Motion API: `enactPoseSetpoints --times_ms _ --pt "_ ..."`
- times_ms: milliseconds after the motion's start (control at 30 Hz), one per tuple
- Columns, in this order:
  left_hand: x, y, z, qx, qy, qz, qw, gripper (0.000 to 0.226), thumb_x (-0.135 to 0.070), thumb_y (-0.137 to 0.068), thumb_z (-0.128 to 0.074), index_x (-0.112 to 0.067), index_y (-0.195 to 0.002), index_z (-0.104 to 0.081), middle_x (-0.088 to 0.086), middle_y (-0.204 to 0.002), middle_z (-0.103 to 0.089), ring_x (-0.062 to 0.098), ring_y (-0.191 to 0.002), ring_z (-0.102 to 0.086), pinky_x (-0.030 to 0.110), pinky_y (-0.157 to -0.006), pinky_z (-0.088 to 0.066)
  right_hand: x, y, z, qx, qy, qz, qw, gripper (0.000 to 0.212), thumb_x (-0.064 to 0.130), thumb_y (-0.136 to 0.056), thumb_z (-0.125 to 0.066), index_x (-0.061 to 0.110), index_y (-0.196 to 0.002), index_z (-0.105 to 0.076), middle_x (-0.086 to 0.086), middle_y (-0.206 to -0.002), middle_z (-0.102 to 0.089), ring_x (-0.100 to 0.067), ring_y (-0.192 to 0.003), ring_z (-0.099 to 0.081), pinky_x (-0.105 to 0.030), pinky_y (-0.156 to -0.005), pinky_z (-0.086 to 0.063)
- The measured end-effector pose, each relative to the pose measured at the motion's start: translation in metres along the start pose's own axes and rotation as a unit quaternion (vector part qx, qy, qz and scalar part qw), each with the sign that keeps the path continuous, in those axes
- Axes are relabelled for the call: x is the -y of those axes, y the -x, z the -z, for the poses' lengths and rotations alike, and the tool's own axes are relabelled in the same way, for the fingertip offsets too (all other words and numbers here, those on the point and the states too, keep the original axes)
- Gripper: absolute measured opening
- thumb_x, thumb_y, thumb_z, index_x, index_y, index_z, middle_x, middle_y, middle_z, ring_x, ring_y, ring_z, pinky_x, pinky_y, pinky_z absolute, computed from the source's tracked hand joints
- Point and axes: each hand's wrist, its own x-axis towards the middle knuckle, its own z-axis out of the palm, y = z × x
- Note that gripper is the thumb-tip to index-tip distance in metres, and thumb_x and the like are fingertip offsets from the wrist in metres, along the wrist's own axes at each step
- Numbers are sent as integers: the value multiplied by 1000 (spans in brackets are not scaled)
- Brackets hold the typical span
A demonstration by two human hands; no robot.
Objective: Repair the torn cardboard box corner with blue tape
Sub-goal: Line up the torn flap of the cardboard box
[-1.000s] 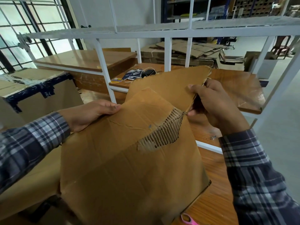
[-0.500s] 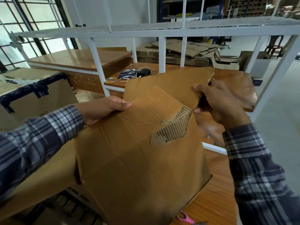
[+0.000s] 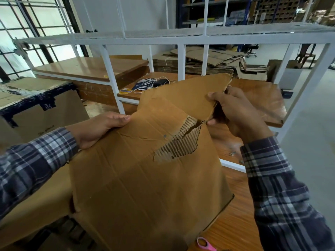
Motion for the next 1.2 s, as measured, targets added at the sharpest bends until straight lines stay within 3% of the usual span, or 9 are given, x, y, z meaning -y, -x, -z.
enactPoseSetpoints --times_ms 133,233,367,567,767,900,1000,1100,1200 --pt "-6 0 2 22 -22 0 1000 42 -35 -110 -47 -8 -128 -74 13 -121 -81 26 -107 -80 27 -82 -66 -2 -2 -4 -17 38 26 999 9 25 -111 -56 21 -117 -60 -16 -99 -69 -20 -62 -74 -34 -51 -64" --pt "-13 -2 -7 37 -53 -10 998 45 -37 -110 -47 -7 -128 -74 15 -121 -81 31 -110 -79 30 -86 -67 -20 -3 -10 -69 112 68 989 24 36 -111 -51 20 -118 -66 -13 -103 -71 -28 -84 -70 -56 -81 -64" --pt "-15 -9 -29 15 -107 -8 994 46 -40 -110 -48 -7 -119 -78 17 -109 -82 36 -102 -80 39 -87 -67 -51 -14 -15 -101 154 75 980 27 40 -112 -44 20 -110 -62 2 -95 -64 -18 -84 -61 -52 -86 -59" --pt "-14 -27 -56 -55 -172 13 983 43 -44 -111 -49 -15 -109 -80 8 -95 -84 27 -90 -80 43 -92 -62 -90 -47 -10 -62 142 31 987 24 43 -113 -40 29 -118 -58 0 -114 -67 -23 -105 -65 -49 -95 -57" --pt "-1 -70 -98 -117 -257 17 959 42 -44 -112 -48 -9 -102 -71 10 -105 -70 29 -99 -66 41 -87 -46 -136 -88 -12 -7 126 -17 992 33 41 -114 -36 27 -133 -58 6 -114 -64 -21 -108 -59 -42 -96 -48" --pt "16 -102 -111 -137 -288 54 946 47 -42 -113 -43 -4 -129 -65 17 -132 -67 38 -122 -63 45 -102 -49 -167 -113 -20 46 154 -64 985 47 48 -111 -32 31 -150 -51 1 -141 -61 -25 -131 -55 -53 -117 -40" --pt "32 -121 -110 -149 -300 73 939 45 -40 -114 -43 -4 -130 -65 16 -132 -66 37 -122 -63 46 -106 -50 -178 -117 -26 55 169 -85 981 49 45 -112 -32 26 -153 -50 -6 -150 -59 -31 -140 -52 -59 -123 -35" --pt "55 -138 -108 -148 -322 91 931 44 -42 -113 -42 -6 -117 -69 14 -123 -69 34 -113 -66 46 -102 -53 -190 -112 -26 49 204 -85 974 47 39 -116 -30 26 -160 -43 -9 -159 -50 -35 -150 -41 -50 -125 -30" --pt "77 -150 -107 -162 -328 110 924 40 -40 -113 -44 -7 -118 -67 13 -124 -69 35 -113 -67 45 -97 -53 -207 -107 -21 60 241 -68 966 46 40 -116 -30 28 -159 -43 -9 -156 -55 -34 -143 -50 -43 -114 -37"
